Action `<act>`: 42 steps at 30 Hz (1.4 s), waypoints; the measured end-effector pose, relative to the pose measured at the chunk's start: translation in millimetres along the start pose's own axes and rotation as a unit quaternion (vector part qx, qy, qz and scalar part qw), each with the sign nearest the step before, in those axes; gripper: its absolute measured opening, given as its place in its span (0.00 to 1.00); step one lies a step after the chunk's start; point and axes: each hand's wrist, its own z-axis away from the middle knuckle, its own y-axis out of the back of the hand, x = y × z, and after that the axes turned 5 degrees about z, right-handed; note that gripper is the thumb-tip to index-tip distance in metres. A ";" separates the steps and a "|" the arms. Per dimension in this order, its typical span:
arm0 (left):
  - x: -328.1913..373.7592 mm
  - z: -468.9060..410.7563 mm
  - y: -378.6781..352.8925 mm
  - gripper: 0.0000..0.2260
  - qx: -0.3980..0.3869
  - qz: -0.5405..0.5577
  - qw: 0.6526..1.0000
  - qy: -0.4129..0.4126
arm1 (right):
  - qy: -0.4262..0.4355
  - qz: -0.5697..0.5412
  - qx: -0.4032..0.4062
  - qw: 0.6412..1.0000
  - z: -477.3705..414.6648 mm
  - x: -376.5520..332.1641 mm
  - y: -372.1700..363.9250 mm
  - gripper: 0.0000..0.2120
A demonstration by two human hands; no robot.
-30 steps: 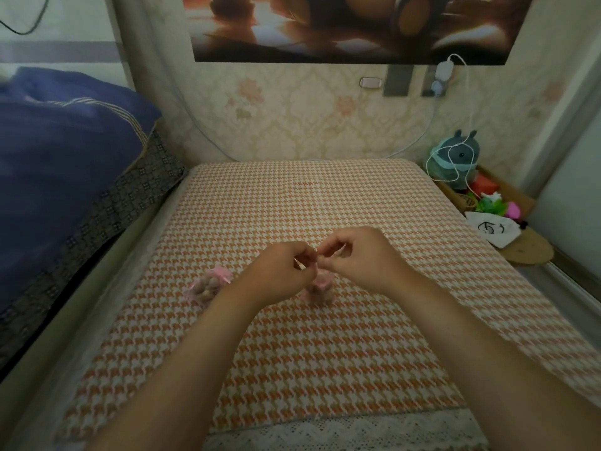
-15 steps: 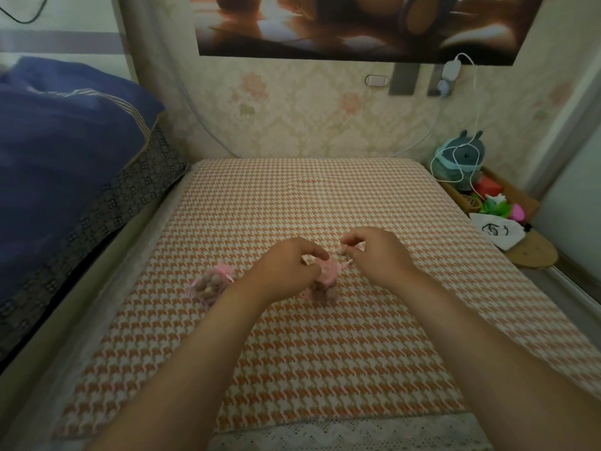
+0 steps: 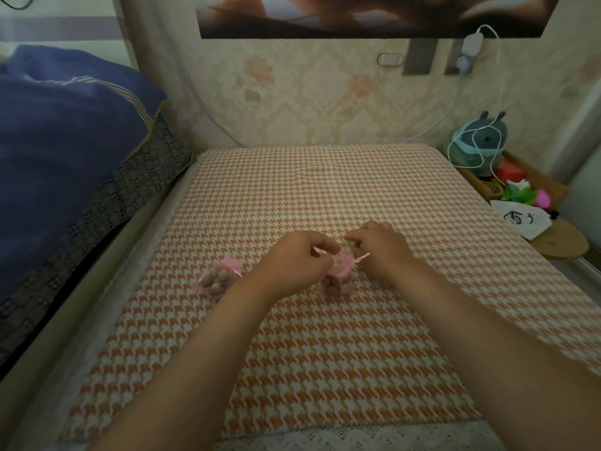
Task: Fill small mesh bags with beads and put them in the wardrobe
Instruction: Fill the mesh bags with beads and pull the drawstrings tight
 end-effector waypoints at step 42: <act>4.3 10.0 -2.9 0.10 0.011 -0.020 1.000 -0.010 | 0.128 -0.170 0.024 0.977 65.5 -14.4 63.0 0.09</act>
